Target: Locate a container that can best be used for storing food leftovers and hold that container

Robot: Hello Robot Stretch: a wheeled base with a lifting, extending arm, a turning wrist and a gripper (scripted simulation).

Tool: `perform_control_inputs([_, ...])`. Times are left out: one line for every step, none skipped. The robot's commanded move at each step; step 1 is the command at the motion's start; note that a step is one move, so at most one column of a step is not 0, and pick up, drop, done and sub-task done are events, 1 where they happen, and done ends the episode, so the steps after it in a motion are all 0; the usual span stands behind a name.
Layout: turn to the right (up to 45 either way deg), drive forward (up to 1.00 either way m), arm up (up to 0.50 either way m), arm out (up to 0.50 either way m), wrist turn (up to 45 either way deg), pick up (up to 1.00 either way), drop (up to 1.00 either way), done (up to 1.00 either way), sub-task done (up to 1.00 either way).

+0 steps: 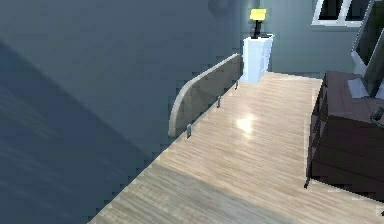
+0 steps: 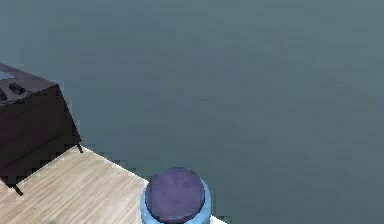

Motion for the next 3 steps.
perform_control_inputs([0.0,0.0,0.12,0.0,0.0,0.0,0.0,0.0,0.0])
perform_control_inputs([0.0,0.0,0.0,0.18,0.0,0.0,0.0,0.0,0.0])
perform_control_inputs([0.0,0.0,0.0,0.0,45.0,0.0,0.0,0.0,0.0])
